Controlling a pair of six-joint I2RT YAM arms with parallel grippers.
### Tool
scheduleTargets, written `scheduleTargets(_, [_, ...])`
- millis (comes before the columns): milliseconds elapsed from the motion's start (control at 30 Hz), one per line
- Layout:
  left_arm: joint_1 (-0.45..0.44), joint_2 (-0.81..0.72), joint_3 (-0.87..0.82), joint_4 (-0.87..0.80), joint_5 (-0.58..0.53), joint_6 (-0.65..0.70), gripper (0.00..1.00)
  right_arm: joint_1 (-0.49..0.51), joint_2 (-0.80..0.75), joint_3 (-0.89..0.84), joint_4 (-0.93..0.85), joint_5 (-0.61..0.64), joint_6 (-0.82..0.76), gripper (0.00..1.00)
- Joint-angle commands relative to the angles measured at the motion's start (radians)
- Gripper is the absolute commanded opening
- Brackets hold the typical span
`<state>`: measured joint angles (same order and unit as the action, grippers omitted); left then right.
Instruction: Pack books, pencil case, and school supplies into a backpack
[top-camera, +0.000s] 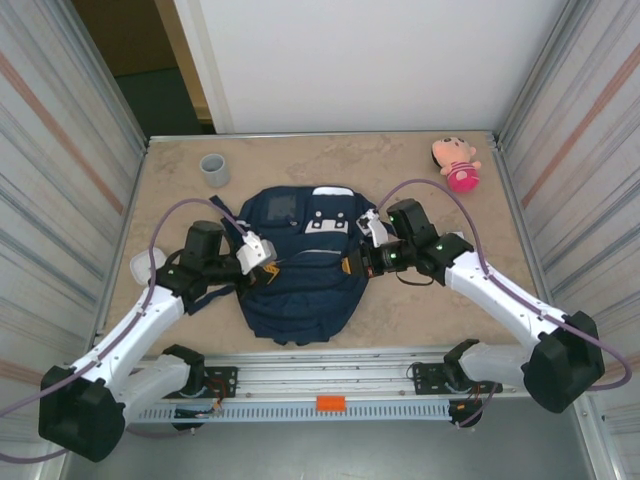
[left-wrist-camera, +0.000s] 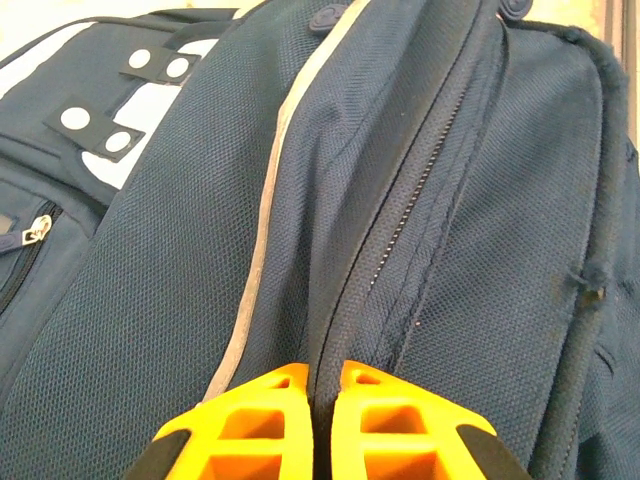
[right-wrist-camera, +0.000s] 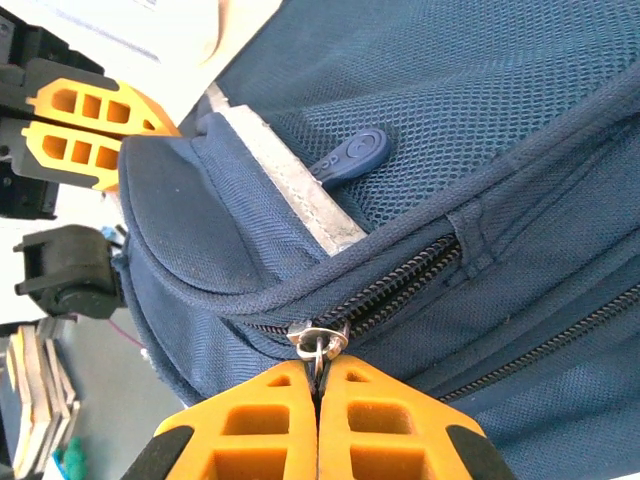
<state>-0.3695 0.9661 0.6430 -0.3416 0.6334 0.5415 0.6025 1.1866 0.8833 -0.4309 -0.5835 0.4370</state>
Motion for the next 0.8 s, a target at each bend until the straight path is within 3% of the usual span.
scheduleTargets(0, [-0.003,0.000,0.058,0.091,-0.027,-0.071,0.01,0.065,-0.017,0.037,-0.002,0.036,0.056,0.00])
scheduleTargets(100, [-0.055,-0.006,0.071,0.085,-0.090,-0.066,0.02,0.139,0.017,0.089,0.013,0.058,0.086,0.00])
scheduleTargets(300, [-0.238,0.012,0.113,0.077,-0.318,-0.060,0.02,0.265,0.107,0.166,0.065,0.100,0.175,0.00])
scheduleTargets(433, [-0.281,0.034,0.133,0.090,-0.328,-0.073,0.02,0.296,0.140,0.181,0.086,0.117,0.193,0.05])
scheduleTargets(533, [-0.281,0.027,0.123,0.111,-0.325,-0.070,0.02,0.296,0.137,0.187,0.064,0.127,0.164,0.17])
scheduleTargets(600, [-0.277,0.009,0.103,0.118,-0.331,-0.056,0.02,0.287,0.103,0.184,0.033,0.153,0.111,0.37])
scheduleTargets(667, [-0.267,-0.011,0.088,0.118,-0.311,-0.047,0.03,0.267,0.040,0.160,0.015,0.221,0.076,0.51])
scheduleTargets(767, [-0.259,-0.033,0.094,0.079,-0.260,-0.043,0.03,0.216,-0.078,0.095,0.035,0.292,0.014,0.58])
